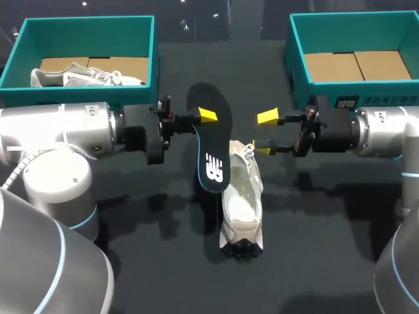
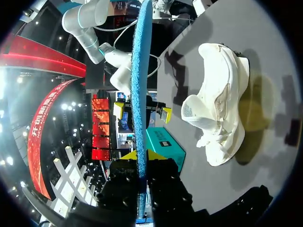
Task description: Take the shoe out of the shoebox, open the shoe tongue, remove and reinsert the insole, then place the shoe into the shoebox
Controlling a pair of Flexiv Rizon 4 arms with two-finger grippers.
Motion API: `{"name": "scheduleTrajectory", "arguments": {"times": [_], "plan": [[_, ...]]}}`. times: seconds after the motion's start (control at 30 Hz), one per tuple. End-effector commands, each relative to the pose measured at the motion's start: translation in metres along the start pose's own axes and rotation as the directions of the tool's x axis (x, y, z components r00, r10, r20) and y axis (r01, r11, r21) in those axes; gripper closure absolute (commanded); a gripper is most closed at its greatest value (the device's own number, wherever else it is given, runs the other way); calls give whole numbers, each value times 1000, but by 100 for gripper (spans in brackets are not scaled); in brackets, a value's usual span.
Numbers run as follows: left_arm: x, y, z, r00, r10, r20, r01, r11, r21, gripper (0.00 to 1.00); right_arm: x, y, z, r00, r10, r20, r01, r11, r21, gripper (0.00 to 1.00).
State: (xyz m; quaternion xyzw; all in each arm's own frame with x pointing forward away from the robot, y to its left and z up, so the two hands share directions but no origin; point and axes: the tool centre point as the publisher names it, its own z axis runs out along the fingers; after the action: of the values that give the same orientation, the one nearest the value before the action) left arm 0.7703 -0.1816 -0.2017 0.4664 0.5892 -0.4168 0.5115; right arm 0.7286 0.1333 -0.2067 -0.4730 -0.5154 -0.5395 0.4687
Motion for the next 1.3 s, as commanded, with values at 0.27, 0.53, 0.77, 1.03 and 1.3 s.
{"name": "scheduleTrajectory", "arguments": {"times": [0.27,0.53,0.77,1.03,1.3], "plan": [[7,-17,-29,992,-122,-32,122,992,5,100,6,-6,-23,961,-234,146,222,970,99,0],[6,-19,-31,984,-176,-35,178,983,42,100,-7,-9,-34,923,-305,236,259,944,207,0],[6,-24,-30,986,-161,-45,163,986,42,100,-7,-9,-34,923,-305,236,259,944,207,0],[2,-48,-31,947,-300,-112,308,949,68,100,-9,-26,-47,786,-533,315,382,817,431,0],[-5,-61,-33,889,-432,-149,448,889,96,100,-26,-37,-58,717,-613,331,357,731,581,0]]}}
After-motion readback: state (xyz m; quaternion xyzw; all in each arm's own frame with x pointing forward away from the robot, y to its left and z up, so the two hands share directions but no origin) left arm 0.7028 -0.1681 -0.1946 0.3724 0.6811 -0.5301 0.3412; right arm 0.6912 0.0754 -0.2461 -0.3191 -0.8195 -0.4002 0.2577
